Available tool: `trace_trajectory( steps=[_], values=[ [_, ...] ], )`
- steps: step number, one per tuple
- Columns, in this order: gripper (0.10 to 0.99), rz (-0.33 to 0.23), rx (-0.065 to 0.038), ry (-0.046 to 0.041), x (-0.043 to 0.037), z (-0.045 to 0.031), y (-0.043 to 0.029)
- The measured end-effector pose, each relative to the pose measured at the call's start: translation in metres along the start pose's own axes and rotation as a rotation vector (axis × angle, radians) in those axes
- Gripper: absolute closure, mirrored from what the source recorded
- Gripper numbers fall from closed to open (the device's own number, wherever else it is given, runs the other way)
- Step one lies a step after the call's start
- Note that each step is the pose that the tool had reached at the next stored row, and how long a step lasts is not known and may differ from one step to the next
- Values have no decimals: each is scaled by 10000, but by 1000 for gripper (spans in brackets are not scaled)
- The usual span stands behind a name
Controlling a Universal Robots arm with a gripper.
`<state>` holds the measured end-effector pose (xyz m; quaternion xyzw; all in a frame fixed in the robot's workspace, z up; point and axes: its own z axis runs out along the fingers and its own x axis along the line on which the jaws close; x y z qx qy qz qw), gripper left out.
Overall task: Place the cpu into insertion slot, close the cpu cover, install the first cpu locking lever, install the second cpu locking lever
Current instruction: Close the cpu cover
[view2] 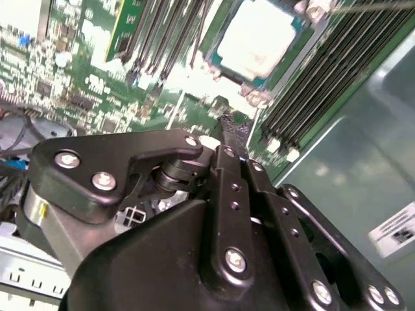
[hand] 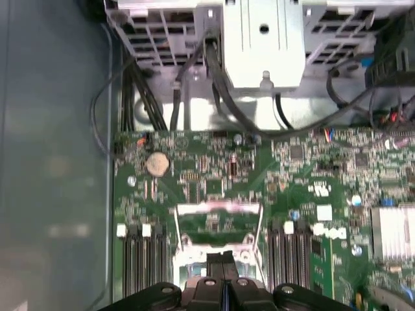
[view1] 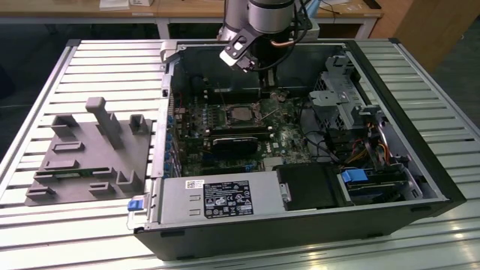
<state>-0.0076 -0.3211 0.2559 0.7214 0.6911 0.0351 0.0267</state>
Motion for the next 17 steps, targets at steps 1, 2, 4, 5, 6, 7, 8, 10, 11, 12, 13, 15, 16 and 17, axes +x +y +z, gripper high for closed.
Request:
trace_trajectory(
  steps=[1,2,4,5,6,7,8,10,11,12,13,15,16,17],
  values=[
    [984,0,2,0,2,3,40],
    [984,-2,5,0,3,7,79],
    [984,-1,11,-1,7,13,154],
    [984,-1,14,-2,8,16,191],
    [984,0,17,-2,10,20,229],
    [984,-2,20,-2,12,23,268],
    [984,0,22,-1,13,27,306],
    [984,-1,29,-1,17,34,384],
    [984,0,33,-2,18,37,426],
    [984,-1,36,-2,20,41,464],
    [984,1,39,-2,21,44,495],
    [984,-1,39,0,23,48,529],
    [984,-1,40,-2,23,51,536],
    [984,-1,40,-2,23,57,542]
  ],
)
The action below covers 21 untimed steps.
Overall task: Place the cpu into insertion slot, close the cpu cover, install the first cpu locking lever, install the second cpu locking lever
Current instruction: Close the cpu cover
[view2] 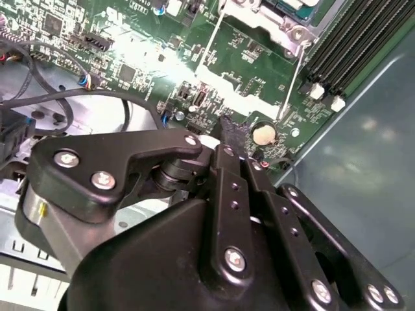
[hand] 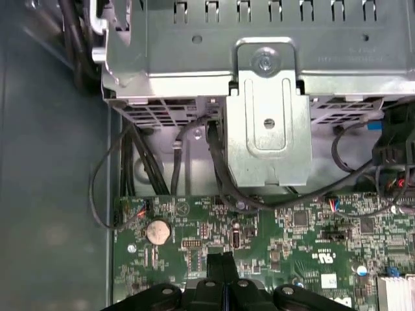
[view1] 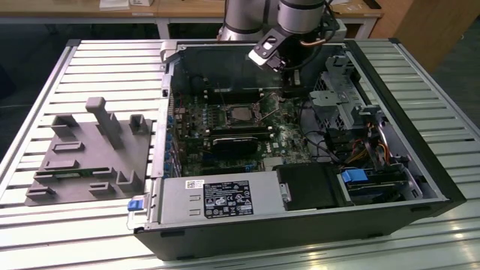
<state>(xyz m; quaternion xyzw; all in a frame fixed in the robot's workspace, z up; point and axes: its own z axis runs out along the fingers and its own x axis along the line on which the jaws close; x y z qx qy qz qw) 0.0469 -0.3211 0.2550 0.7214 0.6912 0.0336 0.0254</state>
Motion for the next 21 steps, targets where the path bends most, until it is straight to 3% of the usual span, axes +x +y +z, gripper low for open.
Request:
trace_trajectory(
  steps=[12,17,18,21],
  values=[
    [984,3,59,-2,0,139,21],
    [984,2,69,-4,-1,144,21],
    [984,1,110,-3,0,146,22],
    [984,7,625,-26,0,151,27]
  ],
)
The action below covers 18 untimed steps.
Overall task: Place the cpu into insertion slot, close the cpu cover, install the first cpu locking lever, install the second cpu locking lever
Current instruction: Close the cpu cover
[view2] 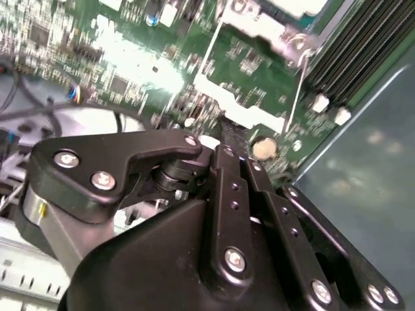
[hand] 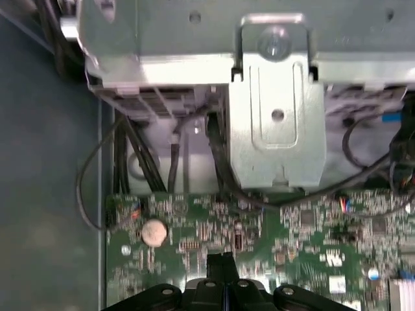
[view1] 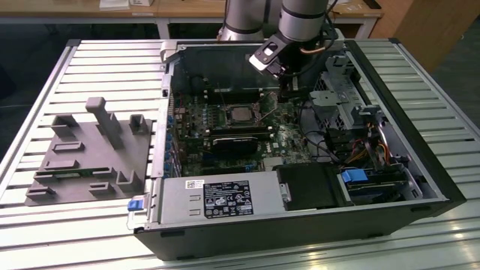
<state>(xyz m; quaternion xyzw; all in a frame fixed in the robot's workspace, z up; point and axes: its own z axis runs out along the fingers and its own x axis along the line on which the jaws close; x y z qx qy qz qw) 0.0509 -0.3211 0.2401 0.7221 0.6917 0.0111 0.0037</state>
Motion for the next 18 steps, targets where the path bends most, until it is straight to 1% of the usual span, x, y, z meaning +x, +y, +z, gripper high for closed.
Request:
trace_trajectory(
  steps=[2,3,7,9,12,18],
  values=[
    [984,4,345,-15,0,4,3],
    [984,5,444,-20,0,4,3],
    [984,6,501,-22,0,4,3],
    [984,5,500,-20,-1,4,-23],
    [984,5,483,-21,-4,3,-92],
    [984,6,423,-19,-10,-2,-281]
  ],
)
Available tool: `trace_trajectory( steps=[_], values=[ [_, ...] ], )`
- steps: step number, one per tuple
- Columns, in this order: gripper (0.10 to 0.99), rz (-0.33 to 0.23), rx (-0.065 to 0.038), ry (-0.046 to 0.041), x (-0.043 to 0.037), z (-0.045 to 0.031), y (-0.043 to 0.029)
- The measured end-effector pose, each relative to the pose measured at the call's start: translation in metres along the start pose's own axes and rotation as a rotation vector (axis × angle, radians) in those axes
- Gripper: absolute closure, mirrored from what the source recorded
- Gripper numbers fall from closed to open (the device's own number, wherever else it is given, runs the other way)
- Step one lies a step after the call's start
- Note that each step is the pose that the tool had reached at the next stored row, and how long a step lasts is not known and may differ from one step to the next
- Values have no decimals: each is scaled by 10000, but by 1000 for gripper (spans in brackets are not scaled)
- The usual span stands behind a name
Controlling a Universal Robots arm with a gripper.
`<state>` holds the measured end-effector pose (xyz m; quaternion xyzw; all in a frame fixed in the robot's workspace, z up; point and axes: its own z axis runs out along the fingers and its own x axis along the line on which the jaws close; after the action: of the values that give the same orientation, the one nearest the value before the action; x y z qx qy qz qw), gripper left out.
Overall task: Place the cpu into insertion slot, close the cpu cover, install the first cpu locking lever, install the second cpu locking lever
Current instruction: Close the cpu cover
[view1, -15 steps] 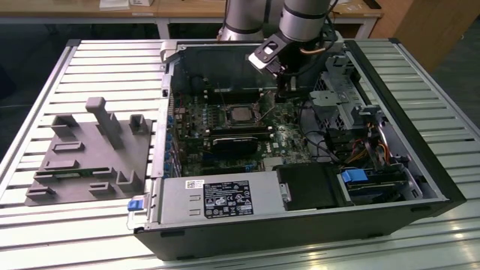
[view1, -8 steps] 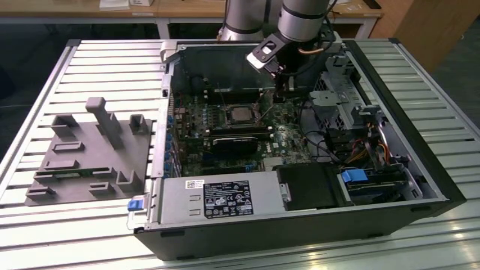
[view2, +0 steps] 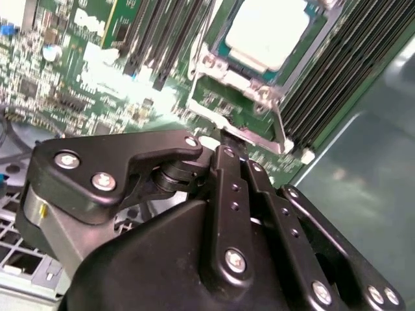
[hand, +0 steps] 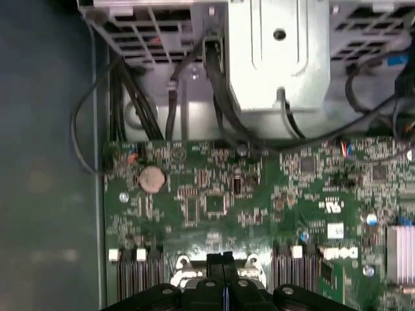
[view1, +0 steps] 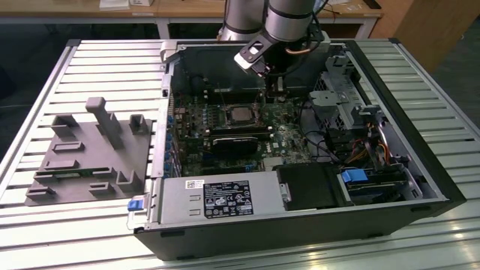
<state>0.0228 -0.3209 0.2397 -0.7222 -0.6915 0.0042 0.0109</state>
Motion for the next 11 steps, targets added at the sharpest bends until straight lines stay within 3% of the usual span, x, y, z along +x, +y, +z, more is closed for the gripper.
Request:
trace_trajectory(
  steps=[6,11],
  values=[
    [984,-1,-37,3,-5,3,-133],
    [984,-1,-45,3,-7,4,-177]
  ],
)
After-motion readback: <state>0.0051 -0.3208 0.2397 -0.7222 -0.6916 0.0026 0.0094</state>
